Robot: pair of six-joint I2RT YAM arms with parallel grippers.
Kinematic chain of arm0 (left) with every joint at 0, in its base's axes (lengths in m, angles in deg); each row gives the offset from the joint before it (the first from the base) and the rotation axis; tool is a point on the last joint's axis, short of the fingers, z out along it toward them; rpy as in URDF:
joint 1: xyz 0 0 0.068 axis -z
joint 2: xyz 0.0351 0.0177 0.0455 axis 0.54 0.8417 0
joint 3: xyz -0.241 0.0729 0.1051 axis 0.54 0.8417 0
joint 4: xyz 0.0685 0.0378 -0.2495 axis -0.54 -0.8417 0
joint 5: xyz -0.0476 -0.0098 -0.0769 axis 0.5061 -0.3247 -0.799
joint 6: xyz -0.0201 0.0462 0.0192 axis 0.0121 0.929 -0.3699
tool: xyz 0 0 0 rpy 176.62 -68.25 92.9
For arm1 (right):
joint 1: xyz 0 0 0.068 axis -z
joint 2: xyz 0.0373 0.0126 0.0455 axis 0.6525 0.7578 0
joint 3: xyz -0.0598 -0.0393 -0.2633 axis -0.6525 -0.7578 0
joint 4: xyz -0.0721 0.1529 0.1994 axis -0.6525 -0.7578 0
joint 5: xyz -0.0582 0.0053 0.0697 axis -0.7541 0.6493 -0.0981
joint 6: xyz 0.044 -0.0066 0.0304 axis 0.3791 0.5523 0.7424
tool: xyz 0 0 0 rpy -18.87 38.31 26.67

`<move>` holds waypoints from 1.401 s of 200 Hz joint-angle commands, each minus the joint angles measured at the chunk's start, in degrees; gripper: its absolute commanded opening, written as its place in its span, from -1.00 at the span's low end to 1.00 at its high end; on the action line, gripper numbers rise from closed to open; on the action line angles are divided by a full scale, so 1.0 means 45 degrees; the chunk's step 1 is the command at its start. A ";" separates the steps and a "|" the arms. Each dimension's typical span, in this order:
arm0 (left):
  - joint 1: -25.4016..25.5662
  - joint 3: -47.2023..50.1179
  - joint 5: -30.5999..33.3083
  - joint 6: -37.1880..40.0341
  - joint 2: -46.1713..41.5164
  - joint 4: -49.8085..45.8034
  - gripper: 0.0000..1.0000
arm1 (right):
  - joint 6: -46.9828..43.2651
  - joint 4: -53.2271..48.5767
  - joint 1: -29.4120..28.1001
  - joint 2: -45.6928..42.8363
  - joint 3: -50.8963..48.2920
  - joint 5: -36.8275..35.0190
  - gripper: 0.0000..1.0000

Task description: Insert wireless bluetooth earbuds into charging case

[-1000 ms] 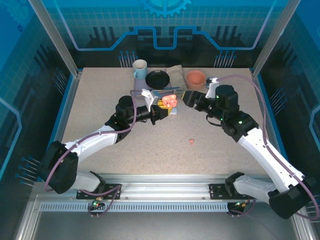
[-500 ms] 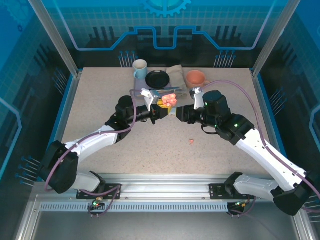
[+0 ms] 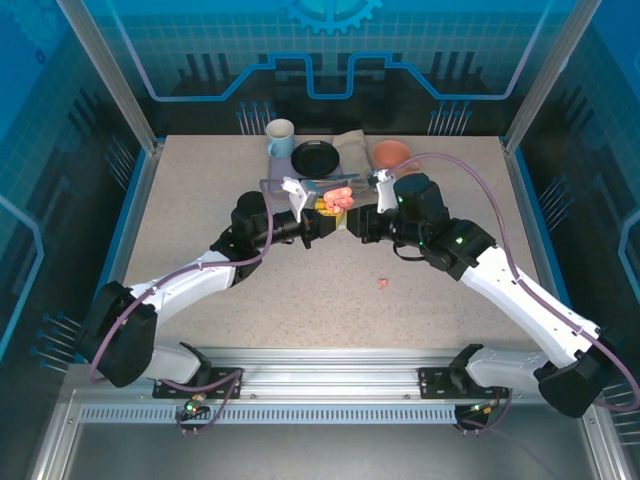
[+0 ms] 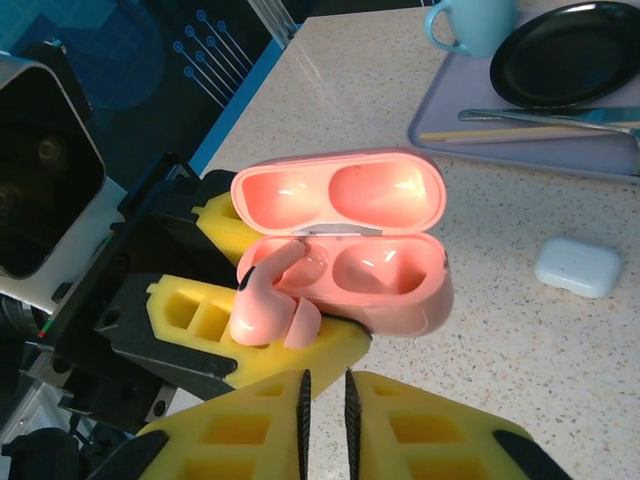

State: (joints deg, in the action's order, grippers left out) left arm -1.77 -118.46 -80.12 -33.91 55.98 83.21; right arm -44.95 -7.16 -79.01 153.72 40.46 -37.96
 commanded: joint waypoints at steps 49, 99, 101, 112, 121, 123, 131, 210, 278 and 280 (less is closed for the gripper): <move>0.0015 -0.0142 0.0068 -0.0115 0.0081 0.0533 -1.00 | 0.0175 0.0490 -0.0282 0.0536 0.0863 0.0496 -0.67; 0.0007 -0.0053 0.0035 -0.0158 0.0062 0.0576 -1.00 | 0.0103 0.0545 -0.0228 0.0751 0.1447 0.0115 -0.69; 0.0015 -0.0045 0.0040 -0.0155 0.0052 0.0575 -1.00 | 0.0114 0.0561 -0.0219 0.0761 0.1459 0.0114 -0.69; 0.0022 -0.0023 0.0038 -0.0159 0.0028 0.0602 -1.00 | 0.0098 0.0597 -0.0160 0.0833 0.1604 0.0085 -0.69; 0.0021 0.0013 0.0032 -0.0186 0.0023 0.0633 -1.00 | 0.0098 0.0607 -0.0095 0.0926 0.1730 0.0114 -0.69; 0.0023 0.0015 0.0029 -0.0177 0.0023 0.0638 -1.00 | 0.0108 0.0616 -0.0079 0.0942 0.1750 0.0104 -0.69; 0.0013 0.0014 0.0046 -0.0208 -0.0006 0.0612 -1.00 | 0.0151 0.0620 -0.0039 0.0979 0.1813 0.0105 -0.70; 0.0024 -0.0345 0.0109 -0.0140 0.0269 0.0360 -1.00 | 0.1211 -0.0114 0.0040 -0.0409 0.0586 0.1047 -0.72; 0.0020 -0.0472 0.0109 -0.0085 0.0277 0.0163 -1.00 | 0.1870 0.0669 -0.0201 -0.0355 -0.0290 0.1310 -0.77; 0.0008 -0.0472 0.0107 -0.0103 0.0277 0.0159 -1.00 | 0.1874 0.0685 -0.0198 -0.0346 -0.0288 0.1317 -0.77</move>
State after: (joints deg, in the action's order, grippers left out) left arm -1.77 -118.64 -79.90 -33.91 56.81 83.61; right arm -38.18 -6.43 -79.08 151.87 39.93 -33.52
